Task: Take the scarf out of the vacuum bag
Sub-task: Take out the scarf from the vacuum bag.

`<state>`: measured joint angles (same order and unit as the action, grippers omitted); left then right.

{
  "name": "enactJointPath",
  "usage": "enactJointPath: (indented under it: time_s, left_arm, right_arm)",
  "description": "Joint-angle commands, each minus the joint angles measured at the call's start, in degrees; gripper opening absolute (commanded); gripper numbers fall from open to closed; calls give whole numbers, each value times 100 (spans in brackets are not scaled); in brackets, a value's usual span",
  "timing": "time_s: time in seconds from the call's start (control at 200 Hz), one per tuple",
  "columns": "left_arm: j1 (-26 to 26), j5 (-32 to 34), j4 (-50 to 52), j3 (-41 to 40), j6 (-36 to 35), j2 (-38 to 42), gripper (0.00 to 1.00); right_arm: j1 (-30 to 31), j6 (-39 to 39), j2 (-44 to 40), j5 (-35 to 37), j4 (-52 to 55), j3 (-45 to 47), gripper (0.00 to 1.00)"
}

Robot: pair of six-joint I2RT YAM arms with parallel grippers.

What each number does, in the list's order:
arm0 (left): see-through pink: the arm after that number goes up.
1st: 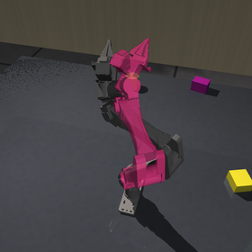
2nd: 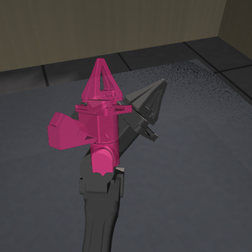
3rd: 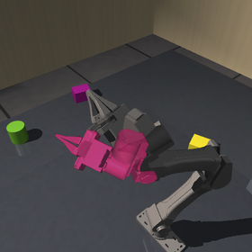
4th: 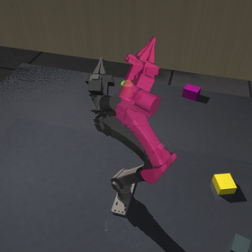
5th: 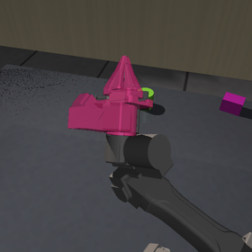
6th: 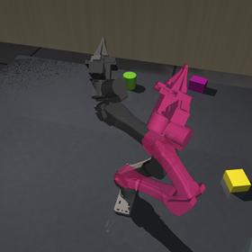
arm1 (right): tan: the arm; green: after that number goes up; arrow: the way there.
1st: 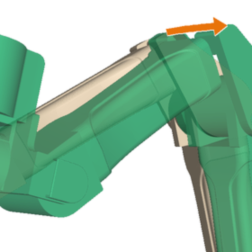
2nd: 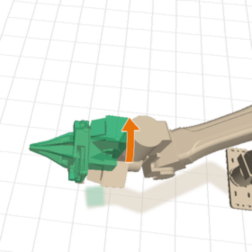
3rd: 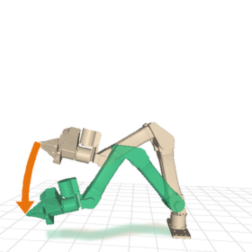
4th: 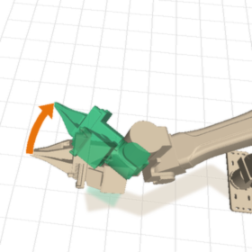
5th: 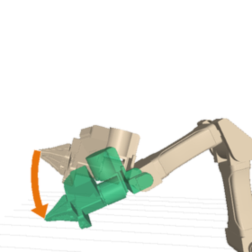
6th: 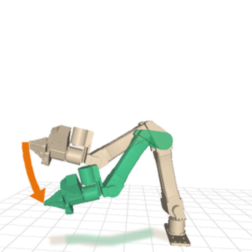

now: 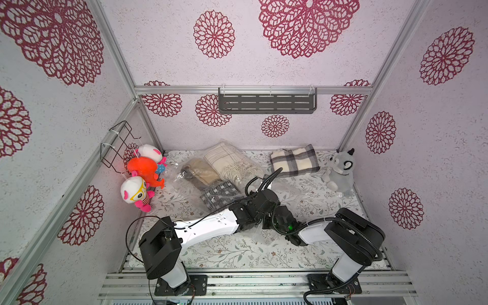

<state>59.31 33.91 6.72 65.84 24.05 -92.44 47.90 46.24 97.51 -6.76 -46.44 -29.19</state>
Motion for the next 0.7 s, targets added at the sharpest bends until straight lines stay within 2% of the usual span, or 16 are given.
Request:
enactJointPath:
  time_s: [0.0,0.145,0.21,0.255,0.375,0.53,0.63,0.695]
  left_arm:
    - [28,-95,-280,-35,67,18,0]
    - [28,-157,-347,-62,105,-10,0]
    - [30,-133,-334,-101,114,11,0]
    - [21,-98,-325,-138,137,40,0]
    - [16,-38,-294,-249,174,120,0]
    - [11,32,-294,-372,201,183,0]
    - [11,74,-243,-416,227,154,0]
    - [11,152,-191,-464,242,148,0]
  right_arm:
    - [95,85,131,-202,-470,-183,90]
    - [164,108,461,-208,-824,-281,87]
    - [195,94,630,-349,-932,-402,80]
    - [227,0,672,-404,-835,-503,68]
    - [281,-152,577,-203,-602,-537,52]
    - [268,-205,453,-202,-607,-418,40]
    - [184,-292,349,-283,-450,-313,27]
    - [51,-288,210,-428,-455,-123,26]
